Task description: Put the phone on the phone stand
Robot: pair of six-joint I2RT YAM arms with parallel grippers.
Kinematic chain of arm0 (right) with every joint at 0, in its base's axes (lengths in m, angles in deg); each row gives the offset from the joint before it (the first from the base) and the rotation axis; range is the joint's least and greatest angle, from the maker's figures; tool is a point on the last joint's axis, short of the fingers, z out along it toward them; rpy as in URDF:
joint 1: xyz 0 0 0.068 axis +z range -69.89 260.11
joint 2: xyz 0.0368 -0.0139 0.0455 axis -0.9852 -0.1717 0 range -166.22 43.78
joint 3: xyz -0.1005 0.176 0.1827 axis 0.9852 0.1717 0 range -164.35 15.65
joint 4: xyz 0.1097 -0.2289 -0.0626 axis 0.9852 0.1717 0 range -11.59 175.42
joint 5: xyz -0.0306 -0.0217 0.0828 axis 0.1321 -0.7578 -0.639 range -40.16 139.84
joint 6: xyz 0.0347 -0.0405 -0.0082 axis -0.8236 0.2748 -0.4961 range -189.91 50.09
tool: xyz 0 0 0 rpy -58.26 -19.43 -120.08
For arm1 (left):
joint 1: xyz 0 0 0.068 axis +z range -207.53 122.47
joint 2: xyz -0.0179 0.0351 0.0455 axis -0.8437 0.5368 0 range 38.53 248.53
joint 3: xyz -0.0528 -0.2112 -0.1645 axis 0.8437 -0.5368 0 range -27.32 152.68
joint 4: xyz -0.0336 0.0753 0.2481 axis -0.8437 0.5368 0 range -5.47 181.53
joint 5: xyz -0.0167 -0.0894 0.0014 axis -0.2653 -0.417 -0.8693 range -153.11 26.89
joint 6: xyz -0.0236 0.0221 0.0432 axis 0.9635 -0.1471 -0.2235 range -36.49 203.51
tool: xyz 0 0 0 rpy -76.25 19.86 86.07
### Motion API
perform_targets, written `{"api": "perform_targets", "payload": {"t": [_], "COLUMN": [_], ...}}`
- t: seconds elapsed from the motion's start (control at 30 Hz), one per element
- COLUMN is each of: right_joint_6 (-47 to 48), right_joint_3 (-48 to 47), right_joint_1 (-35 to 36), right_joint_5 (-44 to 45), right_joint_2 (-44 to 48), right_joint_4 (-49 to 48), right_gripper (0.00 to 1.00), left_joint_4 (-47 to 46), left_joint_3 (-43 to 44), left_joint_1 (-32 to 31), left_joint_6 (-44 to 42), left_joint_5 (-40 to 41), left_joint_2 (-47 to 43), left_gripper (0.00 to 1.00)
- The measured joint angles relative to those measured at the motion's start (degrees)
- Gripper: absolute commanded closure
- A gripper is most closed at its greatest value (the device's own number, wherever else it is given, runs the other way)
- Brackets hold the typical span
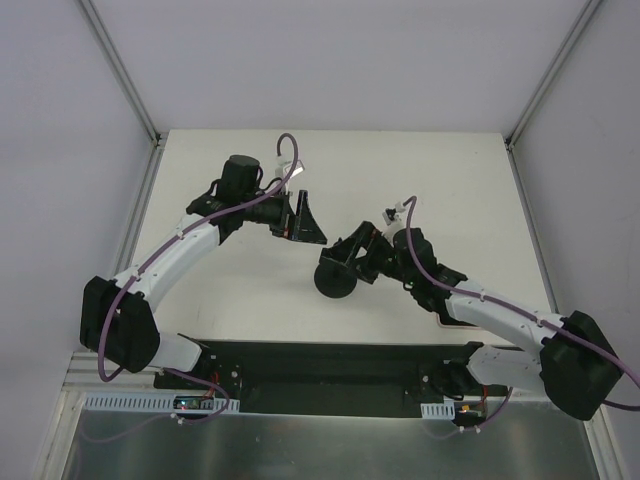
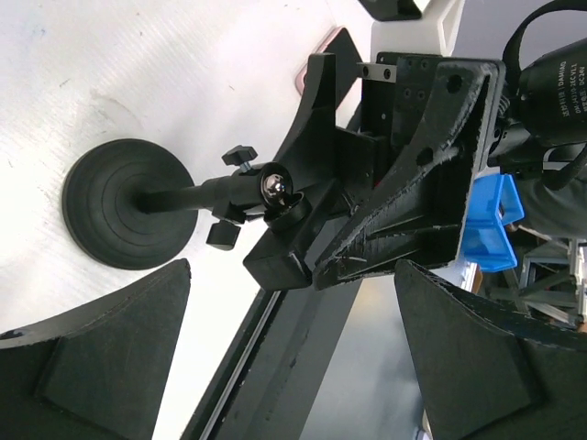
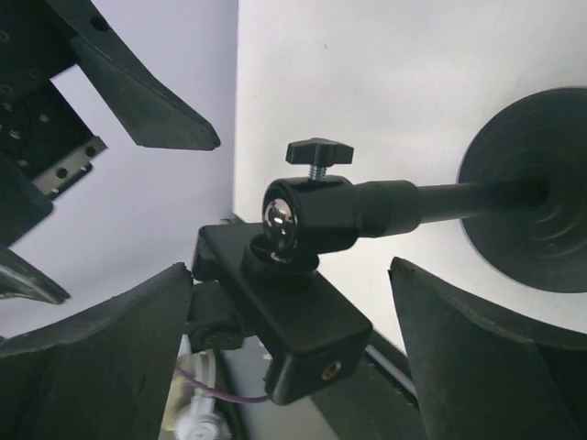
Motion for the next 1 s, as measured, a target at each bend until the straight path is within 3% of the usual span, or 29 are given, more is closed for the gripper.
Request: {"api": "perform_targets", "payload": {"t": [0.2,0.43,0.53,0.6,0.7,0.77,0.8,0.83,0.93,1.0], "right_joint_6": [-6.86,-10.54,-10.8,-10.8,-10.71,-10.12,-9.79,-9.44,-8.33,-7.19], "right_joint_3": [0.68,1.11,1.07,1.07,1.44,1.75,1.75,1.75,1.57,0.81], "right_joint_1": [0.0,-1.66,-1.99,-2.12,-2.86,-3.69,-4.13,-4.66,-6.23,-7.32], "right_joint_5": [0.11,-1.92,-2.89,-2.99,-3.39,-4.59,-5.18,-6.01,-8.66,-11.26], "right_joint_2": [-0.98,-1.36,-1.64,-1.6,-1.05,-0.7,-0.7,-0.72,-1.31,-2.58], "right_joint_4": [-4.52,-5.27,-5.22,-5.03,-4.81,-4.79,-4.76,-4.7,-4.94,-5.29], "right_gripper": [0.37,0.76,0.87,0.86,0.66,0.64,0.66,0.77,0.94,0.99], "left_joint_4": [1.14,2.47,2.62,2.86,3.17,3.21,3.19,3.23,3.28,3.39], "left_joint_3": [0.24,0.52,0.74,0.83,0.85,0.96,0.98,0.96,1.01,1.16], "left_joint_1": [0.0,-0.02,-0.04,-0.04,-0.04,-0.04,-0.04,-0.04,-0.04,-0.04], "left_joint_6": [-1.11,-2.19,-2.19,-2.27,-2.4,-2.4,-2.45,-2.54,-2.84,-2.82], "left_joint_5": [0.9,2.08,2.14,2.32,2.71,2.69,2.71,2.82,3.5,3.41], "left_joint_2": [-0.13,-0.68,-0.94,-1.25,-1.97,-2.1,-2.1,-2.1,-2.1,-2.1], "left_gripper": [0.08,0.09,0.09,0.08,0.08,0.08,0.08,0.08,0.09,0.09]}}
